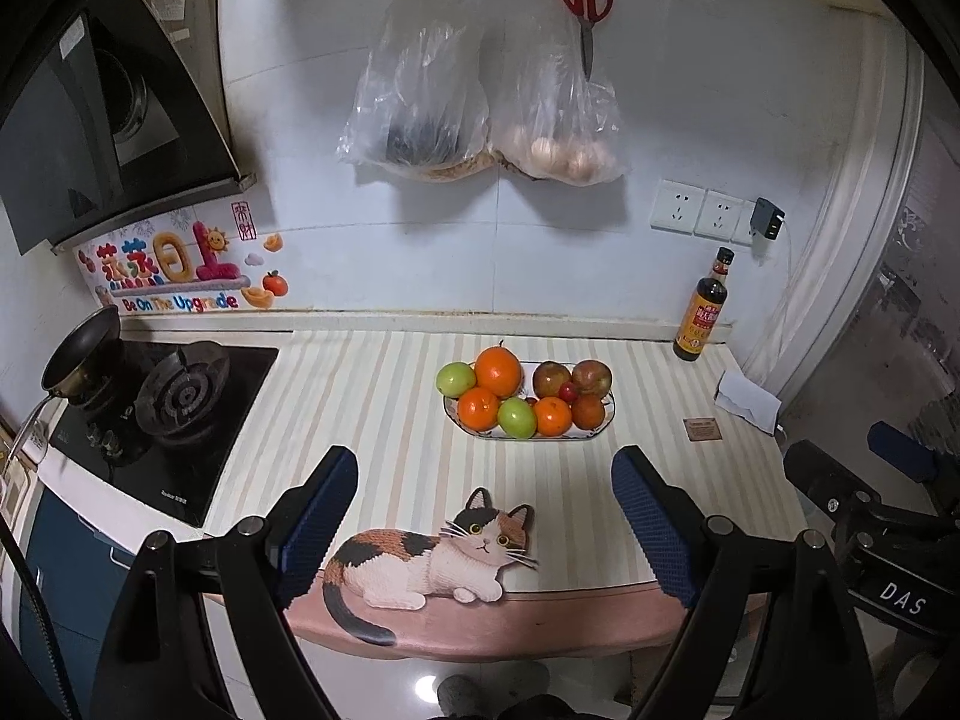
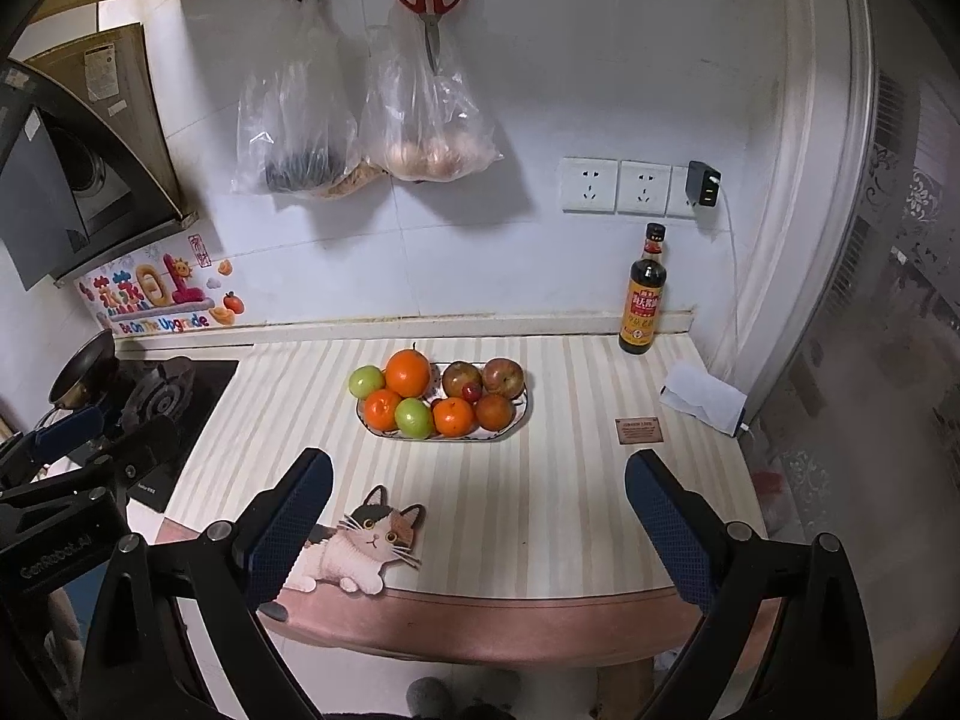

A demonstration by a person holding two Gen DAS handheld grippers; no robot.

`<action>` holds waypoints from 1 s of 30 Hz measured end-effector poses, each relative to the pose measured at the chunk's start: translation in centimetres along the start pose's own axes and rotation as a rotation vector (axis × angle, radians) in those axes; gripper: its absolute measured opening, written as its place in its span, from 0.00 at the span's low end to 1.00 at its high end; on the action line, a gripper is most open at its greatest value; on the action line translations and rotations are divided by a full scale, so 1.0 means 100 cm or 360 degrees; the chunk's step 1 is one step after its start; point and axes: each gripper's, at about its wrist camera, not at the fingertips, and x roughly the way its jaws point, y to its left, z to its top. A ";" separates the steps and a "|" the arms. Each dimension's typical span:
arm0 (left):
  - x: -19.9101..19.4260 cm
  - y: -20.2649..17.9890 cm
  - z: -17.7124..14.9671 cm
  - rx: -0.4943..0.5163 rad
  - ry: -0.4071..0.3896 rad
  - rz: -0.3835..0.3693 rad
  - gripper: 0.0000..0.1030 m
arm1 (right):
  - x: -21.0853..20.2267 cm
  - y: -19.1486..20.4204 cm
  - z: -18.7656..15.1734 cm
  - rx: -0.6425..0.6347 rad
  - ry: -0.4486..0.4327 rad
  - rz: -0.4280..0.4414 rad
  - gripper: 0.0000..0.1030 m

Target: Organize fruits

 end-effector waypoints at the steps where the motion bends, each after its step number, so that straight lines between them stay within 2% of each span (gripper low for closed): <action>1: 0.004 -0.001 0.001 0.0004 0.0008 0.0006 0.84 | 0.004 -0.001 0.002 0.0000 0.0008 0.0004 0.97; 7: 0.033 -0.005 0.015 0.0025 0.0078 0.0044 0.84 | 0.040 -0.007 0.016 -0.0008 0.0071 -0.0011 0.97; 11: 0.063 -0.002 0.029 0.0009 0.0172 0.0058 0.84 | 0.071 -0.012 0.033 -0.0007 0.0109 -0.0030 0.97; 21: 0.136 0.001 0.056 0.0006 0.0310 0.0105 0.84 | 0.155 -0.015 0.072 0.0006 0.0225 -0.0046 0.97; 30: 0.178 0.000 0.068 0.0022 0.0418 0.0093 0.84 | 0.203 -0.006 0.076 -0.0023 0.0340 -0.0047 0.97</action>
